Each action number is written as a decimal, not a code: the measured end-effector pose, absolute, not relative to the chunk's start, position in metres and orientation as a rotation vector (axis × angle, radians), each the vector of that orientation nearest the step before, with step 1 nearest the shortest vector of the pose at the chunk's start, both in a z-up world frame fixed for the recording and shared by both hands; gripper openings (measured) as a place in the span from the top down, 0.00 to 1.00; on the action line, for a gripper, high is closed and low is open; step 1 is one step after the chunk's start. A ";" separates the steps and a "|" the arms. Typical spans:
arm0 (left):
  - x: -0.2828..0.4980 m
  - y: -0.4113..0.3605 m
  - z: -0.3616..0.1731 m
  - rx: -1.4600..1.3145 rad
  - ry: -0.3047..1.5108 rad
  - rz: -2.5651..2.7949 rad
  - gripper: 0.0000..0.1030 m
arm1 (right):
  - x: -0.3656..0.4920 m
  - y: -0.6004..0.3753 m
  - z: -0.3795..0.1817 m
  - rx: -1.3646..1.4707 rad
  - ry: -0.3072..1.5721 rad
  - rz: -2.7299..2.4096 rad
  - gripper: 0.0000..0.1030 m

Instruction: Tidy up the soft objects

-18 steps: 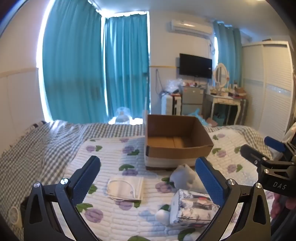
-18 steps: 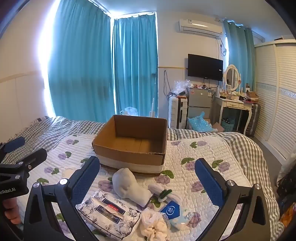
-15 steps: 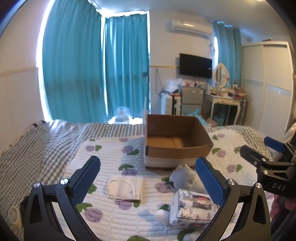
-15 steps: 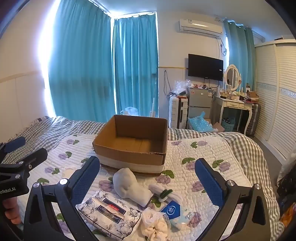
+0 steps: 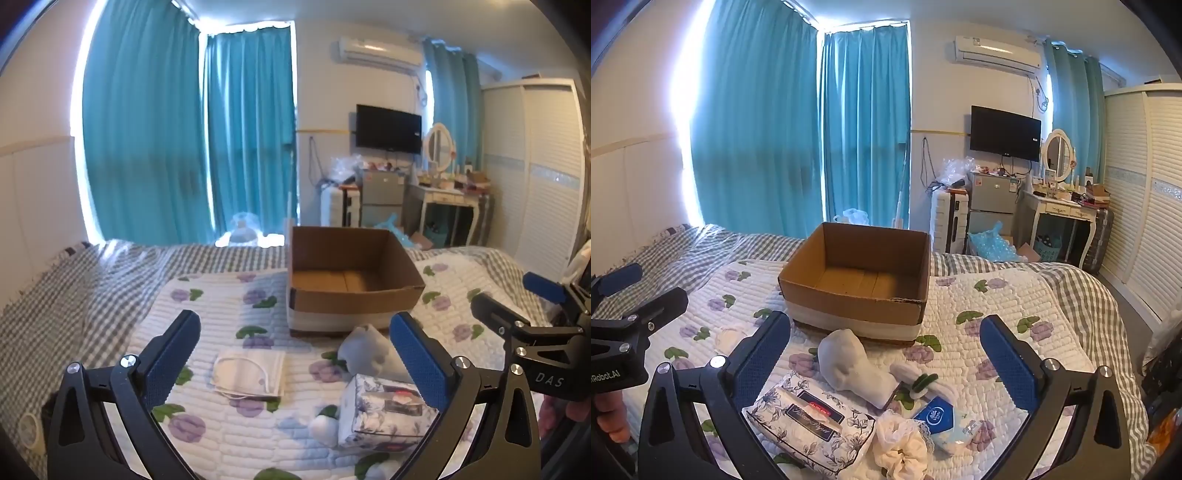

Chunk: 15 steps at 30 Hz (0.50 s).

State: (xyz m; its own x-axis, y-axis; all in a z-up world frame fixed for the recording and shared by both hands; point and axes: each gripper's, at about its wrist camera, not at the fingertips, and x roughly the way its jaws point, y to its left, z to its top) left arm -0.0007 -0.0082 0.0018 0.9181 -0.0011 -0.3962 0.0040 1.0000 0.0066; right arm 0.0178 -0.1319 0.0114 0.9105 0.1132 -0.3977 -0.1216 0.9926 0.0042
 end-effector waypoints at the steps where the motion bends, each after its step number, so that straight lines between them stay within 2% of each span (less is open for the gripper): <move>1: 0.000 -0.008 0.001 0.007 0.408 -0.003 0.00 | 0.018 -0.132 0.012 -0.022 0.409 0.122 0.00; 15: 0.000 -0.004 -0.003 0.004 0.409 -0.003 0.00 | 0.020 -0.134 0.008 -0.024 0.424 0.130 0.00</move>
State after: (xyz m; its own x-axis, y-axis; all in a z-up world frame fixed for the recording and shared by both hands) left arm -0.0002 -0.0039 -0.0028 0.9176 -0.0017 -0.3975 0.0033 1.0000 0.0034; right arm 0.0202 -0.1335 0.0082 0.9032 0.1208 -0.4118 -0.1309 0.9914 0.0039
